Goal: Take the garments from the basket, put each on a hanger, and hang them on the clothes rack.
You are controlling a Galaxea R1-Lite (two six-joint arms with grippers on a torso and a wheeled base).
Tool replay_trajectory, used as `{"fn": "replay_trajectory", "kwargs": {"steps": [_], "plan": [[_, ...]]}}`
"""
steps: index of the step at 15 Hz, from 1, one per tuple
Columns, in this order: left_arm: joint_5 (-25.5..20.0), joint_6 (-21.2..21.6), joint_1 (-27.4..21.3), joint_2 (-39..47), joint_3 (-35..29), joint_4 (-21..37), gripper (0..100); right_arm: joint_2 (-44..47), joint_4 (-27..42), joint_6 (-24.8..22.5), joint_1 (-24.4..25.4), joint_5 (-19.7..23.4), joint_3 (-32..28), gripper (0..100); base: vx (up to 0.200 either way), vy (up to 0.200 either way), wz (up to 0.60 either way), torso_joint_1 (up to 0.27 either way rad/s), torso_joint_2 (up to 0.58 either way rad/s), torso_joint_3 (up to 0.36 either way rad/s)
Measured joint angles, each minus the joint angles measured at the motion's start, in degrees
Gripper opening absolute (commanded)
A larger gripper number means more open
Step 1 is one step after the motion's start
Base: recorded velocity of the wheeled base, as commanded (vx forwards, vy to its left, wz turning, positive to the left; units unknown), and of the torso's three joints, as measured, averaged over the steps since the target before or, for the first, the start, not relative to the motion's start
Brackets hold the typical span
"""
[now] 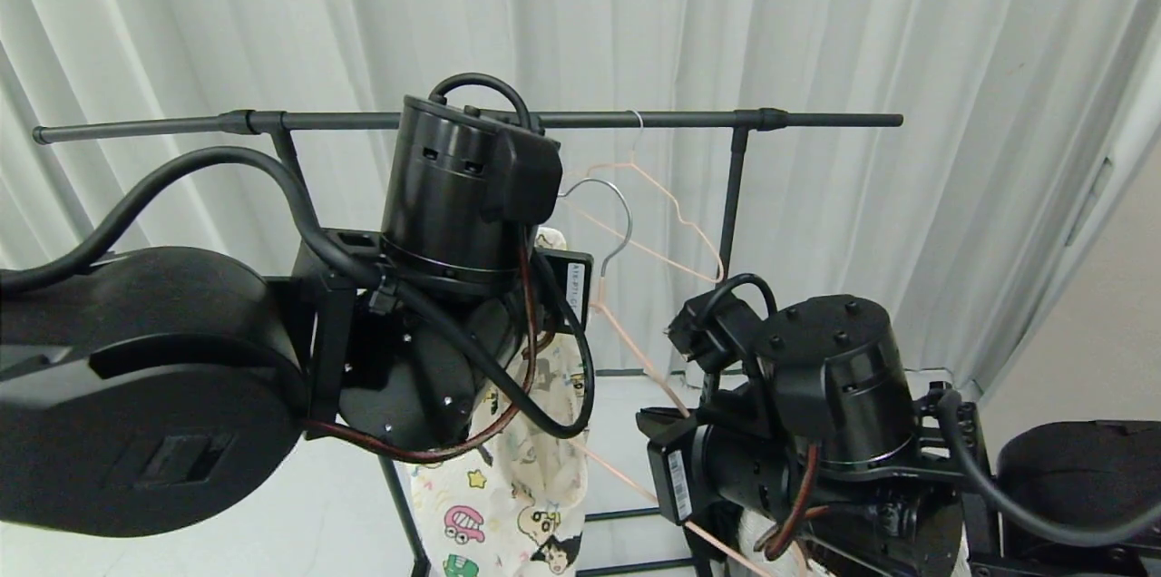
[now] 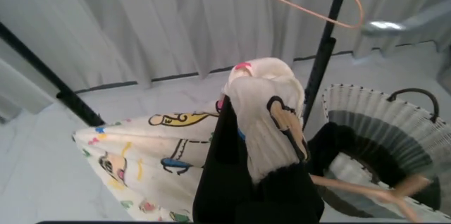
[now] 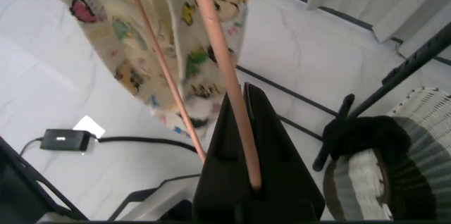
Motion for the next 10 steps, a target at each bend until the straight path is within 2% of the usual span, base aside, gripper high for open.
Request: {"fn": "replay_trajectory", "kwargs": {"steps": [4,7,10], "plan": [[0.66,-1.69,-0.4,0.09,-0.35,0.0,0,2.24,0.3,0.17,-0.11,-0.9,-1.88,0,0.0,0.0,0.0,0.0,0.0,0.0],[2.8,-1.56,3.21,0.52,-0.44,0.02,0,2.27,2.65,1.84,-0.34,-5.03,-1.88,0,0.0,0.0,0.0,0.0,0.0,0.0],[4.66,-1.26,6.49,0.68,-0.49,0.09,0,1.3,3.3,2.12,-1.46,-7.41,-0.96,0,0.0,0.0,0.0,0.0,0.0,0.0]]}}
